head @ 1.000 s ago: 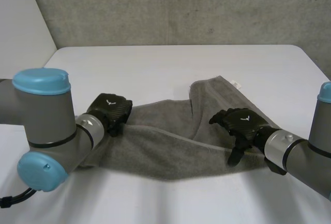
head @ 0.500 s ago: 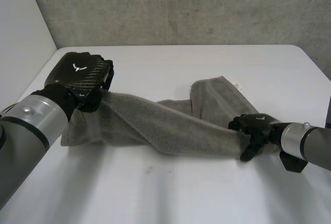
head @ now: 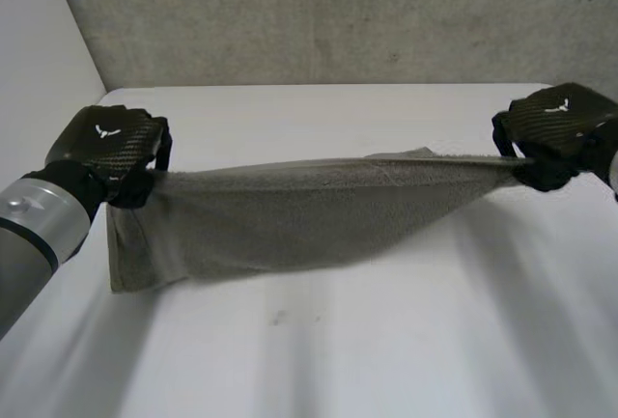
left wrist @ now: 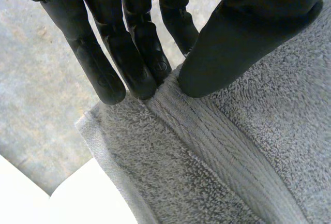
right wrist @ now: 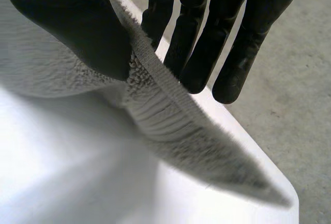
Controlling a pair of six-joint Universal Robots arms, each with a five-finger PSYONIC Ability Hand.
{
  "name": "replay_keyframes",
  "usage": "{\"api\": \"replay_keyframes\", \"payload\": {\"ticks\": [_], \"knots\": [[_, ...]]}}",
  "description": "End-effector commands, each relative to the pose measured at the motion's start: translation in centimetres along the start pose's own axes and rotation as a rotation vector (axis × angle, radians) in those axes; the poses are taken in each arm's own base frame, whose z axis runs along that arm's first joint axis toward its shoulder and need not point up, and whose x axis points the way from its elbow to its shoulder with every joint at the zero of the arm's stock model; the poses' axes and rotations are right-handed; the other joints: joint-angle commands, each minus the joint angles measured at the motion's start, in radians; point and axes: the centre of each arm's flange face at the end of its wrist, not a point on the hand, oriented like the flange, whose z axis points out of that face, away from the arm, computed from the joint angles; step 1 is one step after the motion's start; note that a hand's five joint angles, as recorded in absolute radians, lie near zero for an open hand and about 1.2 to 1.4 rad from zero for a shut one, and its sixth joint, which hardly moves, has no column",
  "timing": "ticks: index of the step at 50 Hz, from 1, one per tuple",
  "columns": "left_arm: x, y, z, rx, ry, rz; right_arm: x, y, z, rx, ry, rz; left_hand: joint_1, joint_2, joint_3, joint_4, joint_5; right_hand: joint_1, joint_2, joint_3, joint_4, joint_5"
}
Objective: Fold the laundry
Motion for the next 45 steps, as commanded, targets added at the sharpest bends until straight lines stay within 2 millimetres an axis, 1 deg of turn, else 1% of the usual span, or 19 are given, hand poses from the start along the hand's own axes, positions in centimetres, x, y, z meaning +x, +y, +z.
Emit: {"api": "replay_keyframes", "payload": {"ticks": [1,9,13,15,18,20,21,23,24,25,26,28,30,32,37,40,42,43,45], "knots": [[1.0,4.7,1.4,-0.222,0.08,-0.027,-3.0,3.0,-1.0,-0.245,-0.236,-0.158,0.24,0.179,0.182,0.18,0.2,0.435,0.226,0.219,0.207,0.259],[2.4,9.7,4.6,-0.378,0.175,0.12,-5.6,8.6,2.8,-0.523,-0.332,-0.258,0.24,0.179,0.182,0.18,0.2,0.435,0.226,0.219,0.207,0.259],[1.8,9.5,7.2,-0.334,0.159,0.168,-5.3,7.7,5.3,-0.481,-0.244,-0.334,0.24,0.179,0.182,0.18,0.2,0.435,0.226,0.219,0.207,0.259],[0.6,7.1,10.2,-0.207,0.099,0.193,-3.8,5.1,7.9,-0.328,-0.101,-0.374,0.24,0.179,0.182,0.18,0.2,0.435,0.226,0.219,0.207,0.259],[-0.4,4.8,11.8,-0.102,0.05,0.211,-2.3,2.8,9.2,-0.211,0.01,-0.398,0.24,0.179,0.182,0.18,0.2,0.435,0.226,0.219,0.207,0.259],[-2.4,-1.7,14.4,0.179,-0.074,0.249,1.0,-3.3,10.7,0.082,0.271,-0.395,0.24,0.179,0.182,0.18,0.2,0.435,0.226,0.219,0.207,0.259],[-2.4,-1.8,14.4,0.18,-0.074,0.249,1.0,-3.3,10.7,0.083,0.272,-0.395,0.24,0.179,0.182,0.18,0.2,0.435,0.226,0.219,0.207,0.259],[-4.6,-8.9,15.1,0.486,-0.237,0.253,3.8,-9.7,10.0,0.418,0.499,-0.344,0.24,0.179,0.182,0.18,0.2,0.435,0.226,0.219,0.207,0.259],[-4.6,-9.0,15.1,0.487,-0.238,0.253,3.9,-9.7,10.0,0.42,0.5,-0.343,0.24,0.179,0.182,0.18,0.2,0.435,0.226,0.219,0.207,0.259],[-5.7,-11.6,14.8,0.61,-0.322,0.229,5.1,-12.1,9.0,0.571,0.587,-0.32,0.24,0.179,0.182,0.18,0.2,0.435,0.226,0.219,0.207,0.259],[-5.7,-11.6,14.8,0.611,-0.322,0.229,5.8,-13.9,7.9,0.694,0.652,-0.31,0.24,0.179,0.182,0.18,0.2,0.435,0.226,0.219,0.207,0.259],[-7.4,-15.3,13.4,0.791,-0.438,0.156,6.1,-14.8,7.1,0.769,0.688,-0.321,0.24,0.179,0.182,0.18,0.2,0.435,0.226,0.219,0.207,0.259],[-7.6,-15.6,12.9,0.815,-0.446,0.118,5.9,-14.9,6.9,0.792,0.684,-0.335,0.24,0.179,0.182,0.18,0.2,0.435,0.226,0.219,0.207,0.259],[-7.6,-14.9,12.8,0.79,-0.43,0.091,5.5,-14.4,7.1,0.781,0.658,-0.341,0.24,0.179,0.182,0.18,0.2,0.435,0.226,0.219,0.207,0.259],[-6.0,-8.5,13.5,0.569,-0.348,0.042,3.2,-10.5,8.9,0.651,0.517,-0.323,0.24,0.179,0.182,0.18,0.2,0.435,0.226,0.219,0.207,0.259],[-5.5,-6.7,13.6,0.513,-0.33,0.039,2.4,-9.2,9.4,0.616,0.476,-0.32,0.24,0.179,0.182,0.18,0.2,0.435,0.226,0.219,0.207,0.259],[-4.3,-2.8,13.5,0.403,-0.294,0.034,0.5,-6.5,10.3,0.552,0.379,-0.312,0.24,0.179,0.182,0.18,0.2,0.435,0.226,0.219,0.207,0.259],[-4.3,-2.7,13.5,0.402,-0.293,0.034,0.5,-6.4,10.3,0.552,0.378,-0.312,0.24,0.179,0.182,0.18,0.2,0.435,0.226,0.219,0.207,0.259],[-3.0,1.1,13.2,0.299,-0.251,0.028,-2.2,-2.6,11.6,0.471,0.248,-0.291,0.24,0.179,0.182,0.18,0.2,0.435,0.226,0.219,0.207,0.259]]}}
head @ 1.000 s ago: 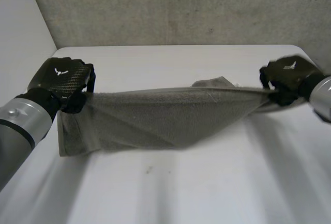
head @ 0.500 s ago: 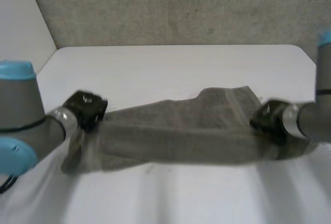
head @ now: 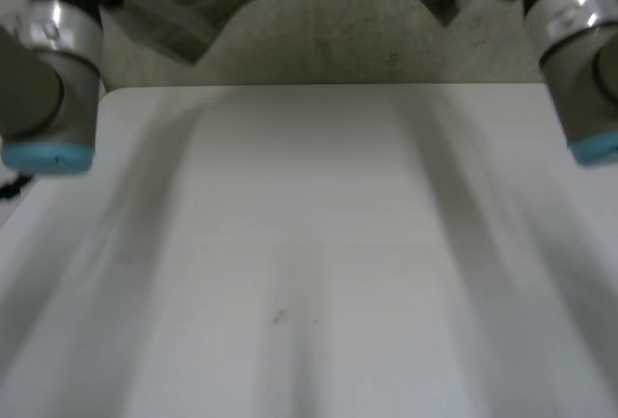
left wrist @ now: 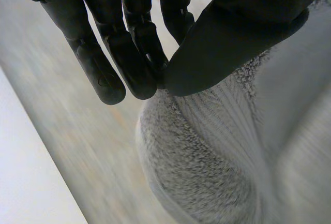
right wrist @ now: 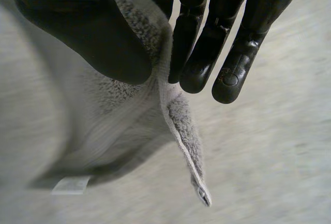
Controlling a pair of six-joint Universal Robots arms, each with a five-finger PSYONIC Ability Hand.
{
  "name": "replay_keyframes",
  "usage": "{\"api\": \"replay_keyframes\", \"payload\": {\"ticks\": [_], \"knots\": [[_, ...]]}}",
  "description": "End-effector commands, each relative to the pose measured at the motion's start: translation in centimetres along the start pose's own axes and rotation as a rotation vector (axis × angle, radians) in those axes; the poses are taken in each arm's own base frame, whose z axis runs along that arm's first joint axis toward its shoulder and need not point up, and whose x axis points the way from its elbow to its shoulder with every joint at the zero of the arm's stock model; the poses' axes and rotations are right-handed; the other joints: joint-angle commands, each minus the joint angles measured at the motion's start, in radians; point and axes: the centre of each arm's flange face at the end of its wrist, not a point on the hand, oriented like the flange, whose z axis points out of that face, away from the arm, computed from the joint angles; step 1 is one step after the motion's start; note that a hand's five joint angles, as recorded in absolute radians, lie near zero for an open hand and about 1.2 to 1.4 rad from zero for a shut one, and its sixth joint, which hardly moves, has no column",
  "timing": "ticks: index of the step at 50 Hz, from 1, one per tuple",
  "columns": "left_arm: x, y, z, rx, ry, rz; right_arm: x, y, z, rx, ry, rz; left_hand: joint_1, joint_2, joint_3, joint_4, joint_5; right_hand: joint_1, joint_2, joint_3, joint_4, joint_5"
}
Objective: Fold the laundry
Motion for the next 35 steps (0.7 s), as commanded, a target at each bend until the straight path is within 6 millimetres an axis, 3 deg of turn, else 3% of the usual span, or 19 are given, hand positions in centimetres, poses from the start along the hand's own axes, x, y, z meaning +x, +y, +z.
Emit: {"api": "replay_keyframes", "payload": {"ticks": [1,2,3,5,6,8,14,16,17,19,20,21,22,24,25,27,31,33,35], "knots": [[2.0,6.8,-5.6,-0.247,0.097,0.009,-6.1,4.4,-4.4,-0.143,-0.245,0.072,0.197,0.179,0.181,0.179,0.183,0.435,0.218,0.211,0.207,0.225],[2.6,8.1,-6.9,-0.29,0.127,0.008,-7.9,5.6,-6.1,-0.186,-0.32,0.088,0.197,0.179,0.181,0.179,0.183,0.435,0.218,0.211,0.207,0.225],[2.6,8.1,-6.9,-0.29,0.128,0.008,-8.0,5.6,-6.1,-0.187,-0.321,0.088,0.197,0.179,0.181,0.179,0.183,0.435,0.218,0.211,0.207,0.225],[3.8,10.9,-9.5,-0.373,0.187,0.001,-11.3,8.2,-9.4,-0.301,-0.449,0.127,0.197,0.179,0.181,0.179,0.183,0.435,0.218,0.211,0.207,0.225],[3.8,10.9,-9.6,-0.373,0.187,0.001,-11.3,8.2,-9.4,-0.301,-0.449,0.127,0.197,0.179,0.181,0.179,0.183,0.435,0.218,0.211,0.207,0.225],[4.6,12.8,-12.1,-0.452,0.238,0.001,-13.7,10.0,-12.4,-0.415,-0.558,0.158,0.197,0.179,0.181,0.179,0.183,0.435,0.218,0.211,0.207,0.225],[4.9,13.7,-15.2,-0.565,0.289,0.028,-14.5,10.2,-15.4,-0.539,-0.696,0.151,0.197,0.179,0.181,0.179,0.183,0.435,0.218,0.211,0.207,0.225],[3.6,12.9,-17.6,-0.691,0.341,0.111,-13.5,8.7,-17.4,-0.628,-0.824,0.131,0.197,0.179,0.181,0.179,0.183,0.435,0.218,0.211,0.207,0.225],[3.6,12.9,-17.6,-0.692,0.341,0.111,-13.5,8.7,-17.4,-0.629,-0.825,0.131,0.197,0.179,0.181,0.179,0.183,0.435,0.218,0.211,0.207,0.225],[1.8,10.3,-20.6,-0.853,0.437,0.234,-10.9,5.4,-19.6,-0.727,-0.981,0.111,0.197,0.179,0.181,0.179,0.183,0.435,0.218,0.211,0.207,0.225],[1.8,10.3,-20.6,-0.853,0.437,0.235,-10.9,5.4,-19.6,-0.728,-0.982,0.111,0.197,0.179,0.181,0.179,0.183,0.435,0.218,0.211,0.207,0.225],[1.2,8.9,-22.6,-0.945,0.503,0.278,-9.2,4.2,-20.9,-0.798,-1.062,0.11,0.197,0.179,0.181,0.179,0.183,0.435,0.218,0.211,0.207,0.225],[1.2,8.9,-22.6,-0.946,0.504,0.278,-9.2,4.1,-20.9,-0.799,-1.063,0.11,0.197,0.179,0.181,0.179,0.183,0.435,0.218,0.211,0.207,0.225],[-0.1,5.4,-24.9,-1.02,0.585,0.326,-6.0,2.5,-22.3,-0.88,-1.148,0.114,0.197,0.179,0.181,0.179,0.183,0.435,0.218,0.211,0.207,0.225],[-0.1,5.3,-25.0,-1.02,0.585,0.326,-6.0,2.5,-22.3,-0.88,-1.148,0.114,0.197,0.179,0.181,0.179,0.183,0.435,0.218,0.211,0.207,0.225],[-0.8,2.9,-24.6,-0.929,0.558,0.337,-4.0,1.6,-22.0,-0.847,-1.112,0.056,0.197,0.179,0.181,0.179,0.183,0.435,0.218,0.211,0.207,0.225],[-0.6,2.7,-23.3,-0.821,0.544,0.326,-3.4,1.7,-20.5,-0.781,-1.02,0.007,0.197,0.179,0.181,0.179,0.183,0.435,0.218,0.211,0.207,0.225],[-0.4,2.8,-22.5,-0.761,0.529,0.321,-3.5,2.2,-19.6,-0.753,-0.968,-0.002,0.197,0.179,0.181,0.179,0.183,0.435,0.218,0.211,0.207,0.225],[0.1,4.1,-20.6,-0.667,0.483,0.319,-4.9,4.6,-18.1,-0.731,-0.893,-0.005,0.197,0.179,0.181,0.179,0.183,0.435,0.218,0.211,0.207,0.225]]}}
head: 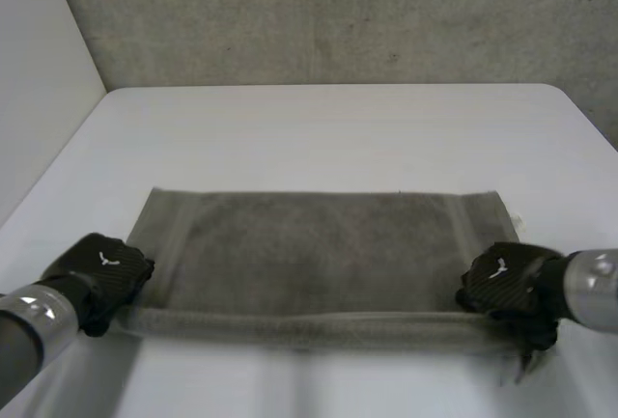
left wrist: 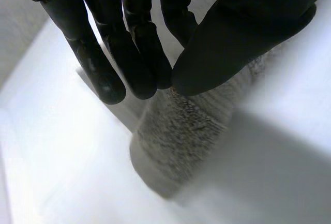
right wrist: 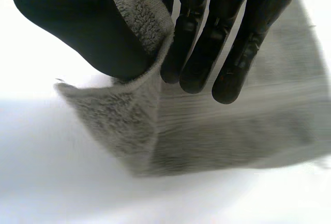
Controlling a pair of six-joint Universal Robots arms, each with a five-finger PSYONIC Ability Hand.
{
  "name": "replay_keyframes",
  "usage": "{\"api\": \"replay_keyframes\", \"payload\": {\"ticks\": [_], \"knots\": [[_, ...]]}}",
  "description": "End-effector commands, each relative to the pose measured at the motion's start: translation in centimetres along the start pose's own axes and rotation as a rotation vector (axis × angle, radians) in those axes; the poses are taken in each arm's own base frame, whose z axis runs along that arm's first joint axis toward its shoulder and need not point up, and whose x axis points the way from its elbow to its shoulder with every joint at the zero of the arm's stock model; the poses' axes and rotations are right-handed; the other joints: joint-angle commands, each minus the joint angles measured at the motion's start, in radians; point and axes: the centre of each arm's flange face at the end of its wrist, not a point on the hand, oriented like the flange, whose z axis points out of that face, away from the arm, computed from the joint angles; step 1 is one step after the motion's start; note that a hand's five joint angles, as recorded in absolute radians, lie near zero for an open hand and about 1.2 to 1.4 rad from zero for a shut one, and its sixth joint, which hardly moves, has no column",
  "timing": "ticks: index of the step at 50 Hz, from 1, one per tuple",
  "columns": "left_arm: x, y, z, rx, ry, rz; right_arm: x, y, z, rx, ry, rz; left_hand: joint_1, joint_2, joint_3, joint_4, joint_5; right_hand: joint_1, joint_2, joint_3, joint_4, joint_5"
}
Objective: Fold the laundry
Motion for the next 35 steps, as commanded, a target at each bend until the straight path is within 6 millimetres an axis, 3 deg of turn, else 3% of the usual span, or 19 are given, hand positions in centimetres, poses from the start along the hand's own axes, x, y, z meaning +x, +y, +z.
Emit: {"api": "replay_keyframes", "payload": {"ticks": [1,2,3,5,6,8,9,13,17,22,28,30,31,33,34,35], "knots": [[-1.6,-2.3,2.6,0.229,-0.121,0.005,3.5,-0.3,3.0,0.086,0.208,-0.017,0.197,0.179,0.18,0.179,0.183,0.435,0.215,0.21,0.207,0.224],[-1.7,-2.5,4.2,0.252,-0.136,0.001,4.0,-0.1,4.8,0.094,0.233,-0.025,0.197,0.179,0.18,0.179,0.183,0.435,0.215,0.21,0.207,0.224],[-1.7,-2.5,4.2,0.253,-0.136,0.001,4.0,-0.1,4.8,0.094,0.233,-0.025,0.197,0.179,0.18,0.179,0.183,0.435,0.215,0.21,0.207,0.224],[-1.4,-3.1,7.1,0.286,-0.153,-0.007,4.3,-0.5,7.7,0.103,0.294,-0.077,0.197,0.179,0.18,0.179,0.183,0.435,0.215,0.21,0.207,0.224],[-1.4,-3.1,7.1,0.286,-0.153,-0.007,4.4,-0.5,7.7,0.103,0.294,-0.077,0.197,0.179,0.18,0.179,0.183,0.435,0.215,0.21,0.207,0.224],[-1.1,-3.2,9.9,0.286,-0.166,-0.009,4.3,-0.8,10.3,0.086,0.345,-0.116,0.197,0.179,0.18,0.179,0.183,0.435,0.215,0.21,0.207,0.224],[-1.1,-3.2,9.9,0.286,-0.166,-0.009,4.3,-0.8,10.3,0.086,0.345,-0.117,0.197,0.179,0.18,0.179,0.183,0.435,0.215,0.21,0.207,0.224],[-0.9,-3.0,13.4,0.262,-0.179,-0.013,5.4,-0.4,13.4,0.063,0.419,-0.157,0.197,0.179,0.18,0.179,0.183,0.435,0.215,0.21,0.207,0.224],[-0.8,-3.6,15.5,0.282,-0.181,-0.01,6.5,-0.6,15.0,0.108,0.506,-0.202,0.197,0.179,0.18,0.179,0.183,0.435,0.215,0.21,0.207,0.224],[-1.3,-4.4,17.0,0.329,-0.22,-0.003,7.4,-1.1,16.1,0.192,0.585,-0.223,0.197,0.179,0.18,0.179,0.183,0.435,0.215,0.21,0.207,0.224],[-2.0,-5.2,17.9,0.371,-0.254,0.006,8.6,-2.1,16.0,0.252,0.639,-0.253,0.197,0.179,0.18,0.179,0.183,0.435,0.215,0.21,0.207,0.224],[-4.2,-7.6,18.1,0.455,-0.334,0.004,11.5,-4.0,14.4,0.308,0.742,-0.266,0.197,0.179,0.18,0.179,0.183,0.435,0.215,0.21,0.207,0.224],[-4.2,-7.6,18.1,0.456,-0.335,0.004,11.5,-4.0,14.4,0.308,0.742,-0.266,0.197,0.179,0.18,0.179,0.183,0.435,0.215,0.21,0.207,0.224],[-7.9,-11.7,17.2,0.585,-0.479,-0.005,16.1,-7.6,10.7,0.415,0.941,-0.288,0.197,0.179,0.18,0.179,0.183,0.435,0.215,0.21,0.207,0.224],[-7.9,-11.7,17.2,0.586,-0.48,-0.006,16.2,-7.7,10.6,0.415,0.942,-0.288,0.197,0.179,0.18,0.179,0.183,0.435,0.215,0.21,0.207,0.224],[-10.0,-14.3,15.8,0.673,-0.565,-0.025,18.3,-9.7,7.8,0.497,1.059,-0.286,0.197,0.179,0.18,0.179,0.183,0.435,0.215,0.21,0.207,0.224]]}}
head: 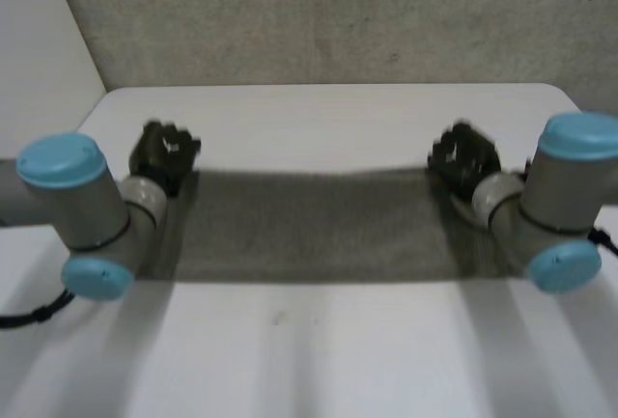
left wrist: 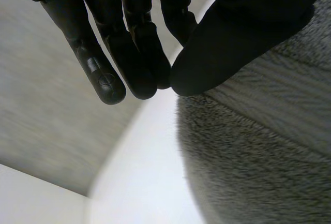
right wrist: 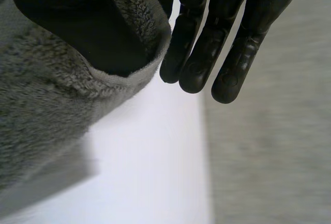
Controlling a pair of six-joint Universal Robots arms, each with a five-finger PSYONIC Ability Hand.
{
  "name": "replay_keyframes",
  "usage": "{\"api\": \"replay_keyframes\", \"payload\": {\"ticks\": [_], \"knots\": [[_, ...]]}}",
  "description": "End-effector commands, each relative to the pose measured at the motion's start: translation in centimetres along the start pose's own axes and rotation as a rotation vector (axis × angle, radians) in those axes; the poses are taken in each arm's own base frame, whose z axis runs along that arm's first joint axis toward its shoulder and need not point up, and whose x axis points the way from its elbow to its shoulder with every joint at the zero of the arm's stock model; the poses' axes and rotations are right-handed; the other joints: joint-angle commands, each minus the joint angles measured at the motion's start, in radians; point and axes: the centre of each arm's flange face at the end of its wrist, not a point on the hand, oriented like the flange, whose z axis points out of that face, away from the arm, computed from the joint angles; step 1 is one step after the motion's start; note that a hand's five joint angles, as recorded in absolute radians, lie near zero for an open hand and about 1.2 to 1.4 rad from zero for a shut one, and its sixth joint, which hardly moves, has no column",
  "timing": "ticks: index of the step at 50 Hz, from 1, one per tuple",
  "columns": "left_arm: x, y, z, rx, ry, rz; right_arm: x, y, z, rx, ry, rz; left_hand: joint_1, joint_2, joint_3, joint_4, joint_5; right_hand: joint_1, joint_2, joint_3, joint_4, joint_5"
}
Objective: Fold the laundry
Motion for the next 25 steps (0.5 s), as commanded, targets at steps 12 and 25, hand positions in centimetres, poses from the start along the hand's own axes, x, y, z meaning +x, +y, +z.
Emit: {"api": "replay_keyframes", "payload": {"ticks": [12,25], "knots": [[-13.3,-15.1,0.3,0.505,-0.46,-0.269,17.8,-8.6,-1.5,0.439,0.531,0.227,0.193,0.179,0.18,0.179,0.183,0.435,0.215,0.21,0.207,0.221],[-0.9,-0.7,-4.2,0.026,-0.076,-0.263,-0.6,-1.3,-4.5,0.085,-0.19,0.307,0.193,0.179,0.18,0.179,0.183,0.435,0.215,0.21,0.207,0.221]]}}
